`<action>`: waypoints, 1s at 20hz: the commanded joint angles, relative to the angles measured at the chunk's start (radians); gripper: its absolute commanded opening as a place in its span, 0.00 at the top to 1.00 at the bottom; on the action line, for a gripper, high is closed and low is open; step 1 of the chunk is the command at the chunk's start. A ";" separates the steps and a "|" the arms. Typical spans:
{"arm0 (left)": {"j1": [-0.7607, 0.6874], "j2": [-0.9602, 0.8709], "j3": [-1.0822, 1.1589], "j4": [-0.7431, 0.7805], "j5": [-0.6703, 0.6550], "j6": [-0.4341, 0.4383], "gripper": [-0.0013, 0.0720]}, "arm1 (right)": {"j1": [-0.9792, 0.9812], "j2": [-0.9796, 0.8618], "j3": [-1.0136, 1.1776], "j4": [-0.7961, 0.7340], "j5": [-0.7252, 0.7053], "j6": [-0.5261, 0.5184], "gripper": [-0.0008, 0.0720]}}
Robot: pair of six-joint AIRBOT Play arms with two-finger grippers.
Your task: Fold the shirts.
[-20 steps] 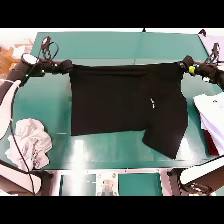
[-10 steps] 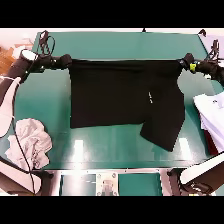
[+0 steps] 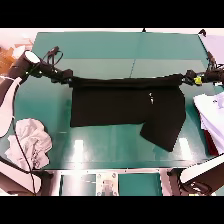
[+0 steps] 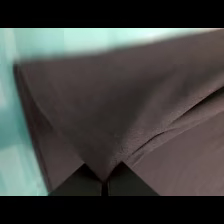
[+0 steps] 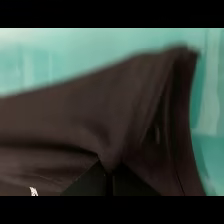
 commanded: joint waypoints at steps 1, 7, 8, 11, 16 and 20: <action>-0.003 -0.001 -0.075 0.040 -0.036 -0.054 0.95 | 0.000 0.002 -0.039 -0.077 0.071 0.003 0.97; -0.044 -0.001 -0.161 0.039 0.018 -0.053 0.95 | 0.000 0.002 -0.056 -0.199 0.068 0.048 0.97; -0.053 -0.001 -0.161 0.036 0.024 -0.053 0.95 | 0.001 0.002 -0.055 -0.199 0.068 0.048 0.97; -0.066 -0.001 -0.161 0.037 0.047 -0.053 0.95 | 0.007 0.002 -0.055 -0.197 0.068 0.048 0.96; -0.065 0.002 -0.126 0.043 -0.034 -0.069 0.49 | 0.016 0.008 -0.047 -0.197 0.116 0.090 0.75; -0.065 0.008 -0.018 0.193 -0.239 -0.225 0.36 | -0.019 0.091 -0.039 -0.200 0.196 0.163 0.75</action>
